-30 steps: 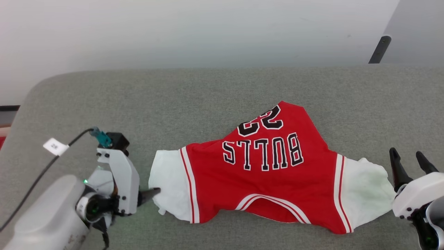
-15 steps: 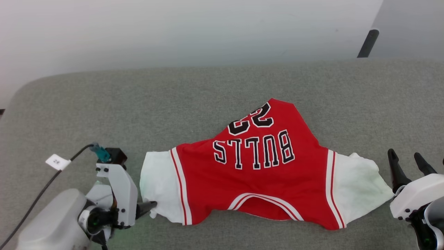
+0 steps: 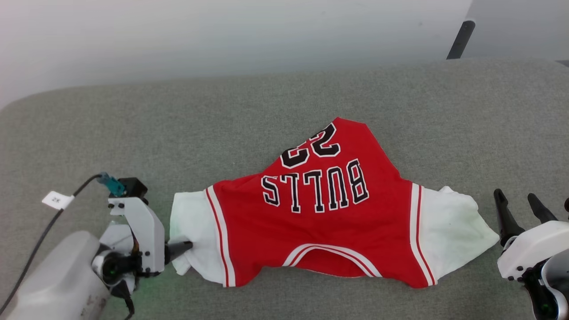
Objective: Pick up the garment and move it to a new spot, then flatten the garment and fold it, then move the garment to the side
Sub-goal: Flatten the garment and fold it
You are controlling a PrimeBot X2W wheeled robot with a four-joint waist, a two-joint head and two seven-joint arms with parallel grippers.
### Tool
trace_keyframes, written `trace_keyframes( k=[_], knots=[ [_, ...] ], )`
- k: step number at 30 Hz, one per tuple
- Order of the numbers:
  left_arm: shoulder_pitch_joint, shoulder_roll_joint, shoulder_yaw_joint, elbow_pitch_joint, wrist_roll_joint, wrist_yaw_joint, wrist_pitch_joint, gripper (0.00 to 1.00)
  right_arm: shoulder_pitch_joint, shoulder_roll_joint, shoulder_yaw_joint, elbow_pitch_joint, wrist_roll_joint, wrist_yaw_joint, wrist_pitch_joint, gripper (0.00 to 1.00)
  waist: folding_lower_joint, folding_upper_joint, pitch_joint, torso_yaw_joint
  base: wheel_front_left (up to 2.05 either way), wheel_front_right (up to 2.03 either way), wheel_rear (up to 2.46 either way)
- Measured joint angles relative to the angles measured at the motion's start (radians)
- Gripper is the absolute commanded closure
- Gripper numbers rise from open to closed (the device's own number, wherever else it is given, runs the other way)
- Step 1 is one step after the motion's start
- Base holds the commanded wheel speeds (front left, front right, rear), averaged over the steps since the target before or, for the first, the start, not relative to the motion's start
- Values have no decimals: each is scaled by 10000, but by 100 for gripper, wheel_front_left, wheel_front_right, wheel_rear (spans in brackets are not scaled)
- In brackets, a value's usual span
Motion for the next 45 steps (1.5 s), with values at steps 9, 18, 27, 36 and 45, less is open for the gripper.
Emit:
trace_keyframes(
  k=[9, 18, 27, 36, 45],
  knots=[
    [-374, -127, -15, 533, -424, -52, 437, 100, -21, -25, -73, -92, 90, 0, 420, 0, 0, 0, 290, 5, 0, 0, 0],
    [-627, -125, -420, 219, -364, -52, 349, 100, -69, -316, -65, -29, 148, 0, 2408, 0, 0, 0, 415, 240, 0, 0, 0],
    [-916, -159, -777, -221, -368, -52, 245, 100, -362, -564, -313, 366, 117, 0, 3624, 0, 0, 0, 702, 574, 0, 0, 0],
    [-1177, -115, -1068, -514, -629, -65, 71, 100, -744, -698, -802, 1212, 144, 0, 4529, 0, 0, 0, 1062, 883, 0, 0, 0],
    [-1329, -130, -1354, -495, -836, -71, -111, 100, -1291, -809, -1051, 2021, 523, -6, 5081, 100, 0, 0, 1215, 1086, 0, 0, 0]
  ],
)
